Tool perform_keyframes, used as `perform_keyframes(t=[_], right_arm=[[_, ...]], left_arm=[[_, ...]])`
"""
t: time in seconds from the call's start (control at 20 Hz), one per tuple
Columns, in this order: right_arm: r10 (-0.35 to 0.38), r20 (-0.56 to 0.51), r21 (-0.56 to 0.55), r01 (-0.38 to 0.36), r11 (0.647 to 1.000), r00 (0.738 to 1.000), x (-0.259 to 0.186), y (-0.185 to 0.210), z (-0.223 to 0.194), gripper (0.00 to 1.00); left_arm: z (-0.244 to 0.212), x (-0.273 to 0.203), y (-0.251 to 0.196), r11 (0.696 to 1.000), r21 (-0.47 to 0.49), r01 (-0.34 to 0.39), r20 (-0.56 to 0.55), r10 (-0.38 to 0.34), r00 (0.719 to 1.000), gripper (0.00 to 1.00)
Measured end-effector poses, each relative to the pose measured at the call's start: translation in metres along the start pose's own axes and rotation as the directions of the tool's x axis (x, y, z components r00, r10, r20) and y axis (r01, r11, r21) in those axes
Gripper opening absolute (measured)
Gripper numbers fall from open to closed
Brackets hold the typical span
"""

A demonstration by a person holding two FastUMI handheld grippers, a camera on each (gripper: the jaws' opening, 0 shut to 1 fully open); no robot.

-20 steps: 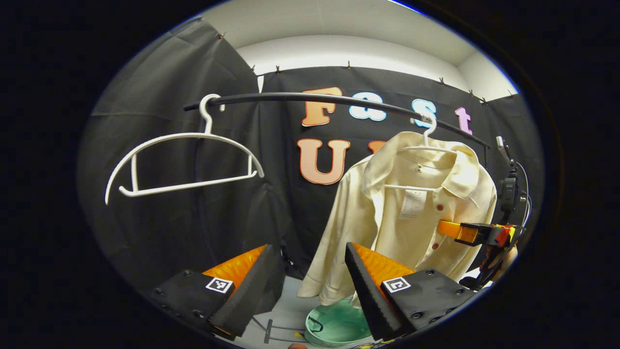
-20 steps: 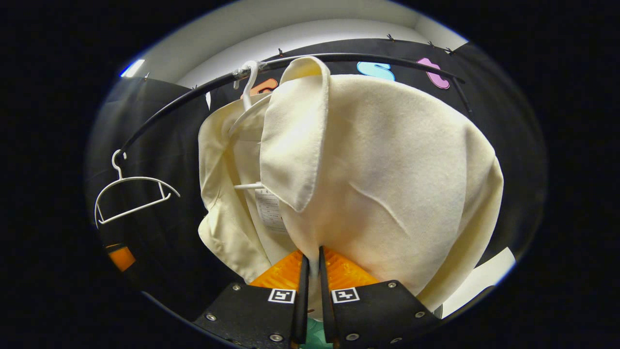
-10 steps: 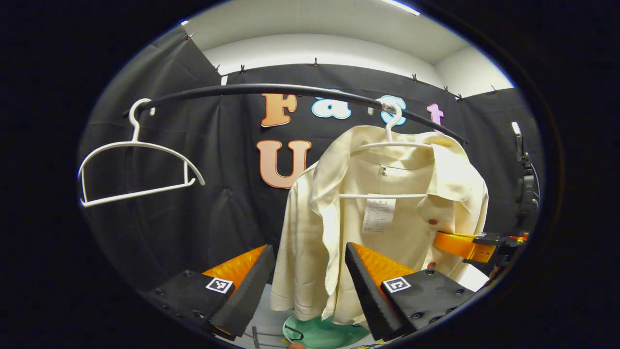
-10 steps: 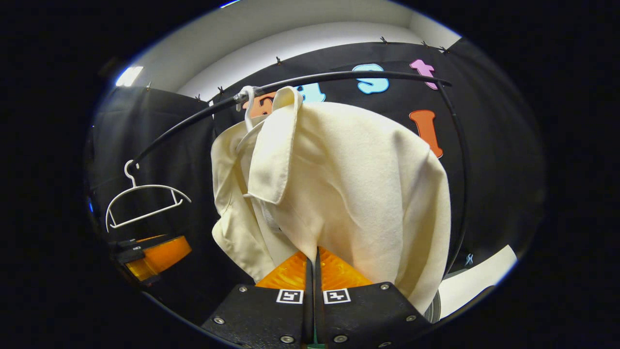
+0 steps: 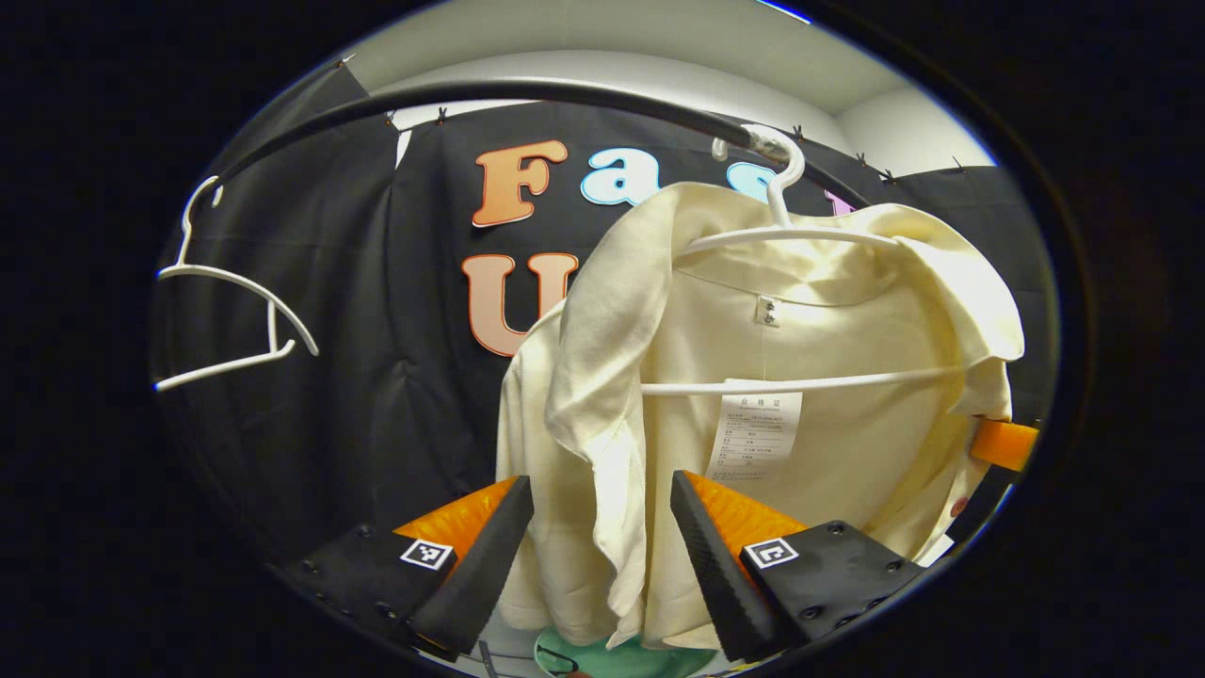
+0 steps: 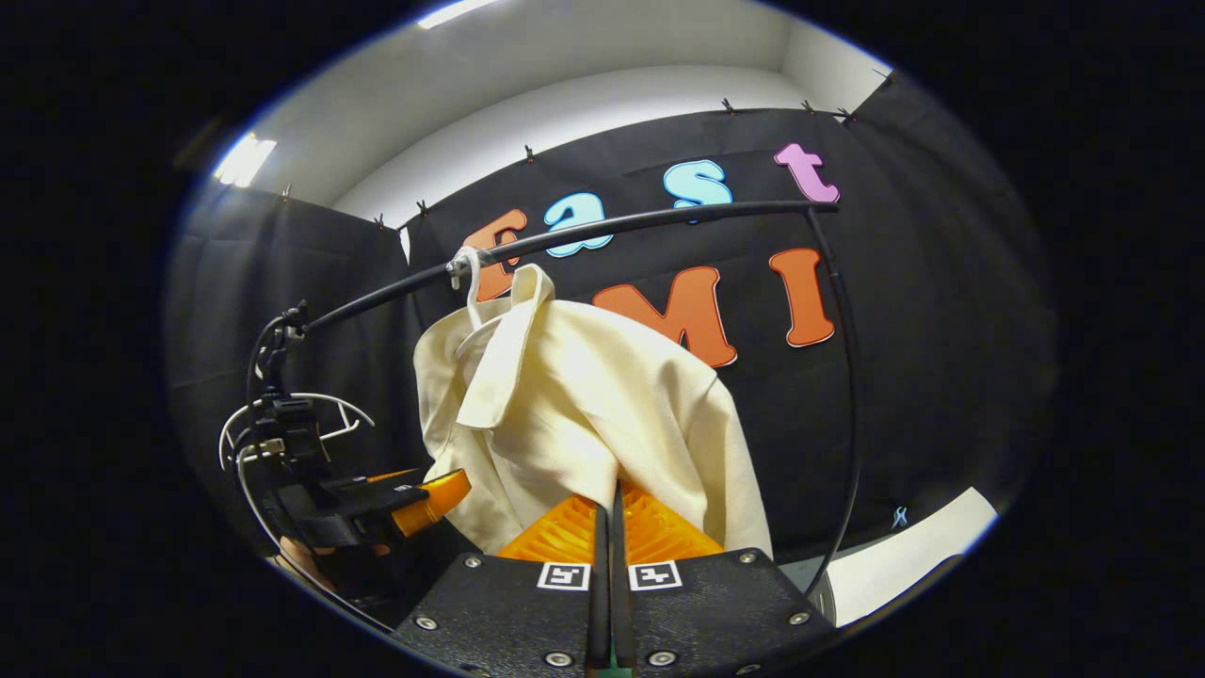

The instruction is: Grasp the clothes on the hanger with both hands and then place them into the laundry hamper below.

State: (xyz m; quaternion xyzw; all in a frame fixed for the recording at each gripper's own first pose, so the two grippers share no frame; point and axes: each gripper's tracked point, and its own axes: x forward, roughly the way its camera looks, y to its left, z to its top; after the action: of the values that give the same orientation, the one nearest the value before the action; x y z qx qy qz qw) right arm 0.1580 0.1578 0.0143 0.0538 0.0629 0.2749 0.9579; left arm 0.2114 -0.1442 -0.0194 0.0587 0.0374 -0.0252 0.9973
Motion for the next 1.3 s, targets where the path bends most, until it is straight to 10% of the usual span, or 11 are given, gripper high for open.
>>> perform_keyframes(t=[0.25,0.55,0.75,0.8,1.3], right_arm=[[-0.024,0.008,-0.012,0.024,1.0,1.0,-0.011,-0.002,0.005,0.01],[-0.059,0.031,-0.008,0.059,0.998,0.998,-0.018,-0.009,0.018,0.01],[-0.059,0.05,-0.003,0.059,0.998,0.997,-0.022,-0.002,0.029,0.01],[-0.056,0.056,-0.002,0.056,0.998,0.997,-0.023,-0.001,0.032,0.01],[-0.082,0.13,0.005,0.082,0.997,0.988,-0.031,-0.01,0.082,0.0]], left_arm=[[-0.003,0.028,0.001,1.0,-0.008,0.015,-0.029,-0.015,0.999,0.9],[-0.005,0.038,0.003,0.999,0.013,0.03,-0.046,-0.03,0.999,0.38],[-0.005,0.034,0.009,0.999,0.033,0.031,-0.068,-0.029,0.997,0.34],[-0.005,0.033,0.013,0.999,0.043,0.023,-0.072,-0.02,0.997,0.12],[0.041,0.01,0.051,0.999,0.036,0.015,0.016,-0.015,1.0,0.1]])
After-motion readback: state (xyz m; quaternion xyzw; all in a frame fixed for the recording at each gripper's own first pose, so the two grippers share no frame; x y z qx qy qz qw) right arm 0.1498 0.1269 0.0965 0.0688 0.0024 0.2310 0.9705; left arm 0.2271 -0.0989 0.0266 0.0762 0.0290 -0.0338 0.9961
